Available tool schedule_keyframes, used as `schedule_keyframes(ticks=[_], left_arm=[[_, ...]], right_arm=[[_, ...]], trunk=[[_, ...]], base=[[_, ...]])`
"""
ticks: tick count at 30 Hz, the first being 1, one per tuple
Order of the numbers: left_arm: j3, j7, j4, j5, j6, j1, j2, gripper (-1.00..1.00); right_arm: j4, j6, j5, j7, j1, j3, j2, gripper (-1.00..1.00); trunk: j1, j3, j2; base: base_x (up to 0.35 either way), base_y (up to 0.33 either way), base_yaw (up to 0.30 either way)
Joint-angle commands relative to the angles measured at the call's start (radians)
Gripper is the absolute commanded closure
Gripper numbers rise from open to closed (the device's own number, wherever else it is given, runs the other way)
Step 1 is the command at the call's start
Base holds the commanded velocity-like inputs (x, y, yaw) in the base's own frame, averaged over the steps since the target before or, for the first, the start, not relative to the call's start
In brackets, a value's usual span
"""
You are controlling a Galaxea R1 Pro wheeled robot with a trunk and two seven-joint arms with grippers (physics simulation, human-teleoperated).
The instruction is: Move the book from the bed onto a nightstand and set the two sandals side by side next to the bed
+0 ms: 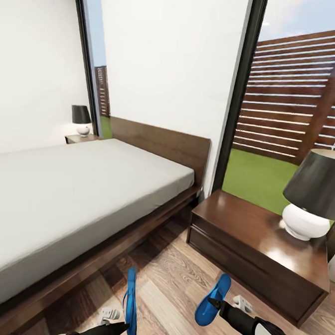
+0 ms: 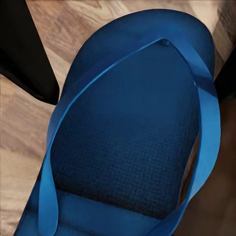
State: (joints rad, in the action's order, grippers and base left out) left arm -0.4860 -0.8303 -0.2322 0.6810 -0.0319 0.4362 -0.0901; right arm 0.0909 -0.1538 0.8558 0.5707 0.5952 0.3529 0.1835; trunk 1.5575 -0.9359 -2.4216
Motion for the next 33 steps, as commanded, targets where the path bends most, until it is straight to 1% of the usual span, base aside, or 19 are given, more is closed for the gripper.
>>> schedule_keyframes(ticks=[1, 30, 33], left_arm=[[-0.008, -0.001, 0.001, 0.008, -0.003, 0.001, 0.000, 1.00], [-0.008, -0.001, 0.001, 0.008, -0.003, 0.001, 0.000, 1.00], [-0.008, -0.001, 0.001, 0.008, -0.003, 0.001, 0.000, 1.00]], right_arm=[[0.001, -0.007, 0.011, 0.001, 0.000, 0.005, 0.001, 1.00], [0.001, -0.007, 0.011, 0.001, 0.001, 0.005, 0.001, 1.00], [0.001, -0.007, 0.011, 0.001, 0.001, 0.005, 0.001, 1.00]], trunk=[[0.000, -0.001, 0.000], [0.000, -0.001, 0.000], [0.000, -0.001, 0.000]], base=[[0.000, 0.000, 0.293], [0.000, 0.000, 0.293], [0.000, -0.108, 0.289]])
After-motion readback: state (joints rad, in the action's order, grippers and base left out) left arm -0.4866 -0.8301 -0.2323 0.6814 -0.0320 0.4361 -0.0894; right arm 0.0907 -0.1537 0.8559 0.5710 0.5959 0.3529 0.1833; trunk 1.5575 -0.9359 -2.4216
